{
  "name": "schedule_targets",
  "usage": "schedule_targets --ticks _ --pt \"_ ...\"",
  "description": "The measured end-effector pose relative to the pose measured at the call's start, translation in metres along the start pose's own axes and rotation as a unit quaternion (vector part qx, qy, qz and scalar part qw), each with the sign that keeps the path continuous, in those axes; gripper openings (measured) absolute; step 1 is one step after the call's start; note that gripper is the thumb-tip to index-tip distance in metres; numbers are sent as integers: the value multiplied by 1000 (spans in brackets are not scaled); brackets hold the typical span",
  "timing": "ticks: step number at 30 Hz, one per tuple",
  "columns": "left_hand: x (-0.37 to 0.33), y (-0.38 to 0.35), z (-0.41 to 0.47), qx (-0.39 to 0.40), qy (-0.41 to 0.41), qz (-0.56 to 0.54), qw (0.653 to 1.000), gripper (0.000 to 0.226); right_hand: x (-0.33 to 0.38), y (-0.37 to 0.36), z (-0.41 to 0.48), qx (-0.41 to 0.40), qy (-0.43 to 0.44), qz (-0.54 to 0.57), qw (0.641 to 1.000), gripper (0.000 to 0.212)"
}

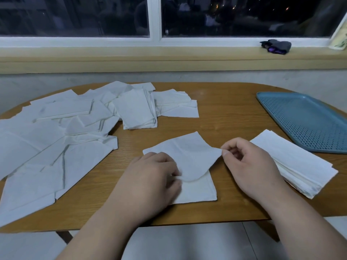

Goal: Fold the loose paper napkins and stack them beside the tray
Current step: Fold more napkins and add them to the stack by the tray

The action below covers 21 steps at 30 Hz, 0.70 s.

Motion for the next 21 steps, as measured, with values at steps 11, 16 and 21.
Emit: schedule_targets --ticks 11,16,21 --pt "-19 7 7 -43 -29 -14 999 24 37 -27 -39 31 222 -95 970 26" --pt "-18 7 8 -29 -5 -43 999 35 23 -4 -28 -23 128 -15 991 20" --pt "-7 12 12 -36 -1 -43 998 32 0 20 -30 -23 49 107 993 26"
Point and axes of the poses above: each hand's wrist, its own z-axis towards the middle knuckle, its own y-axis out of the back of the hand, x = y × z, the point moved 6 cm from there along z, towards the middle knuckle
